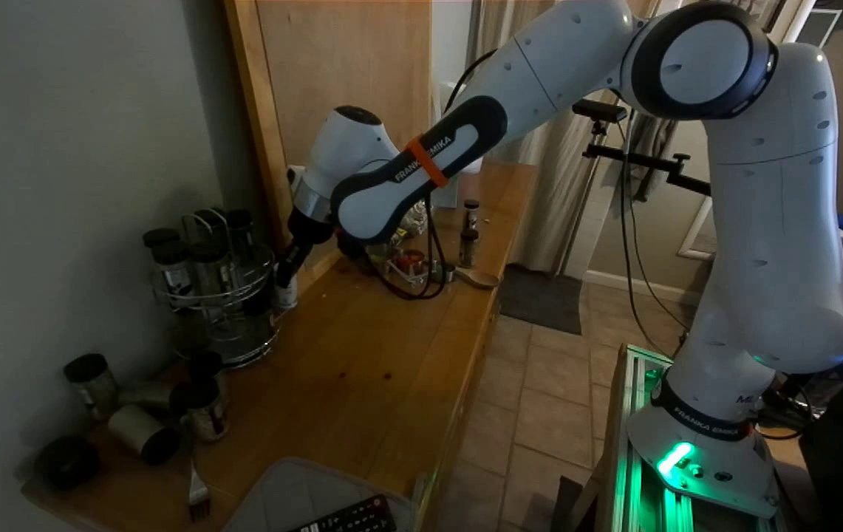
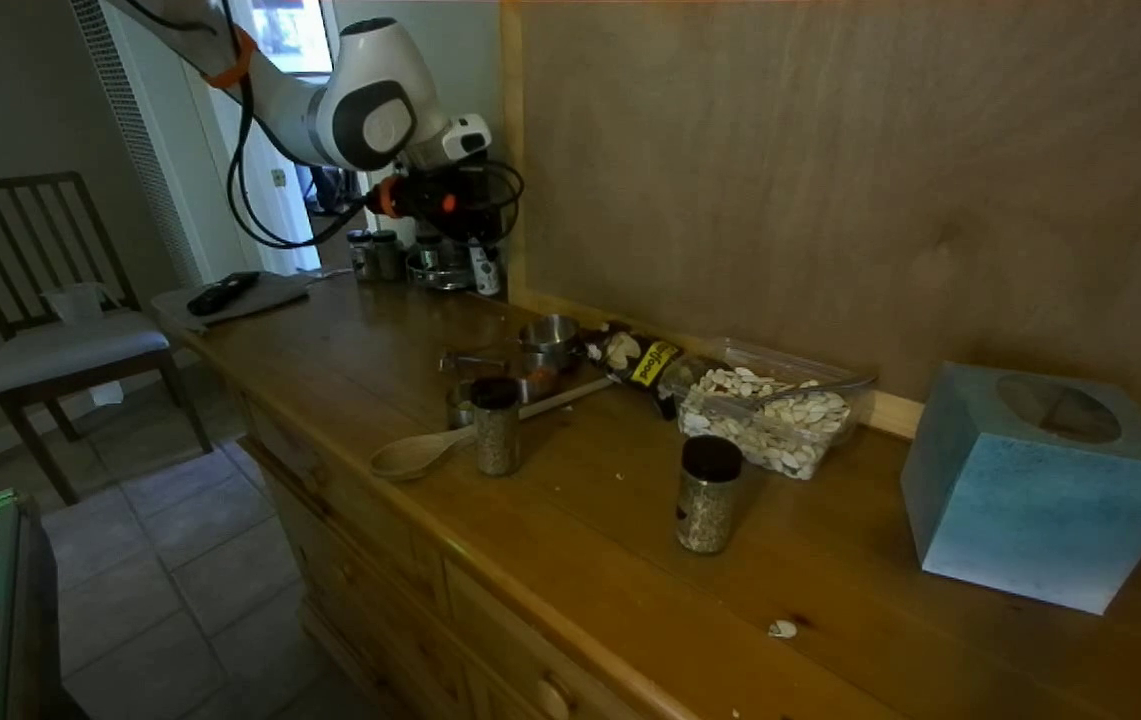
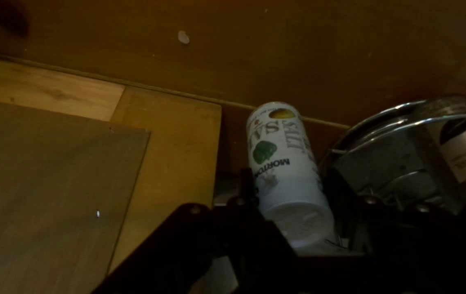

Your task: Move the white bottle to the right side of the spice rack

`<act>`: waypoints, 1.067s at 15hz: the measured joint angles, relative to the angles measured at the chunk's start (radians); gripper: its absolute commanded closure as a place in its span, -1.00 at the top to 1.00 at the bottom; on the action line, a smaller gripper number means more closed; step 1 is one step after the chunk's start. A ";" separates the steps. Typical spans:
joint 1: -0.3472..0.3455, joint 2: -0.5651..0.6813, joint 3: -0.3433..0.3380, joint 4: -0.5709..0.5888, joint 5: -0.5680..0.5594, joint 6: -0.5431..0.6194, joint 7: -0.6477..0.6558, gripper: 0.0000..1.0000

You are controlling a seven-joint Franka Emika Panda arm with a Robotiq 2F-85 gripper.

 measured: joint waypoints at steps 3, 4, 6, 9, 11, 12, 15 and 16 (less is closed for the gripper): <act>0.000 0.007 0.000 0.010 0.013 -0.017 -0.013 -0.16; 0.000 0.011 0.001 0.014 0.017 -0.021 -0.017 -0.08; 0.000 0.018 0.003 0.018 0.034 -0.027 -0.029 0.43; -0.001 0.022 0.011 0.020 0.061 -0.029 -0.048 0.76; -0.001 0.022 0.015 0.022 0.069 -0.030 -0.054 1.00; -0.001 0.022 0.017 0.024 0.072 -0.033 -0.057 1.00; -0.001 0.019 0.025 0.026 0.077 -0.057 -0.068 1.00; -0.001 0.018 0.025 0.026 0.077 -0.064 -0.070 1.00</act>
